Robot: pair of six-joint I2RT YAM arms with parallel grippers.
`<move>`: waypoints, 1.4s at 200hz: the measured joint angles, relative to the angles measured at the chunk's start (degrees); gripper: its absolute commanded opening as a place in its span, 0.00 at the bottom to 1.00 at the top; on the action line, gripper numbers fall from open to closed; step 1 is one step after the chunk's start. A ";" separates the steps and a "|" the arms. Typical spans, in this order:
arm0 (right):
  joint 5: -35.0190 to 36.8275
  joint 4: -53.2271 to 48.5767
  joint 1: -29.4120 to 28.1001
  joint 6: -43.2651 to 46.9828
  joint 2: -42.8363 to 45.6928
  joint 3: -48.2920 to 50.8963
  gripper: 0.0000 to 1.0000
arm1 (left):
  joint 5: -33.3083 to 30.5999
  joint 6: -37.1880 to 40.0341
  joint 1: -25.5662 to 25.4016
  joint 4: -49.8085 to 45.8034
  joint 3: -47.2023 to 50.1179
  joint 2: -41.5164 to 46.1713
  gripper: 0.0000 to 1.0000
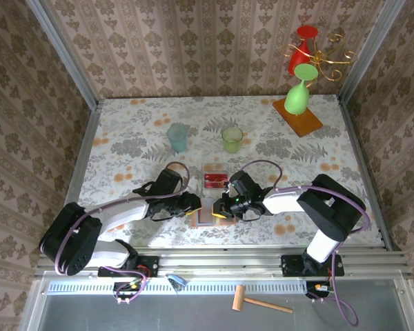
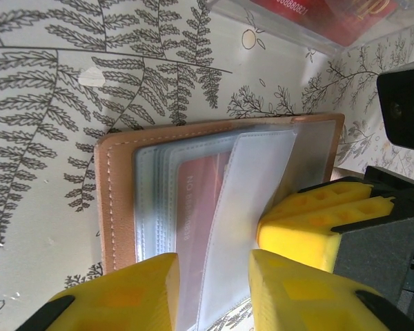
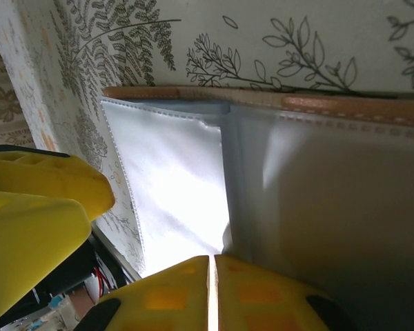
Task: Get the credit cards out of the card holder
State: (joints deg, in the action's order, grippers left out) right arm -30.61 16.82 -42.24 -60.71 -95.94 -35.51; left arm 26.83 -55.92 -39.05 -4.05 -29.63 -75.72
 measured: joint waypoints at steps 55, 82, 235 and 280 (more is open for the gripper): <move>-1.57 3.78 0.74 -1.25 -0.07 1.55 0.08 | 0.00 -0.37 -0.74 0.72 -0.85 -1.49 0.33; -1.92 5.42 0.85 -1.49 -0.42 1.86 0.08 | 0.00 -0.70 -0.76 0.90 -0.90 -1.55 0.33; -2.40 1.70 1.49 -0.55 0.02 2.51 0.05 | -1.29 -1.05 -1.79 0.26 -1.64 -2.34 0.35; -2.40 1.68 1.49 -0.55 0.02 2.49 0.05 | -1.07 -1.51 -2.03 1.57 -1.64 -2.84 0.36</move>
State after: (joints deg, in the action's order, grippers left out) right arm -33.01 18.50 -40.75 -61.25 -95.92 -33.01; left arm 25.76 -57.43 -41.08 -2.48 -31.27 -78.56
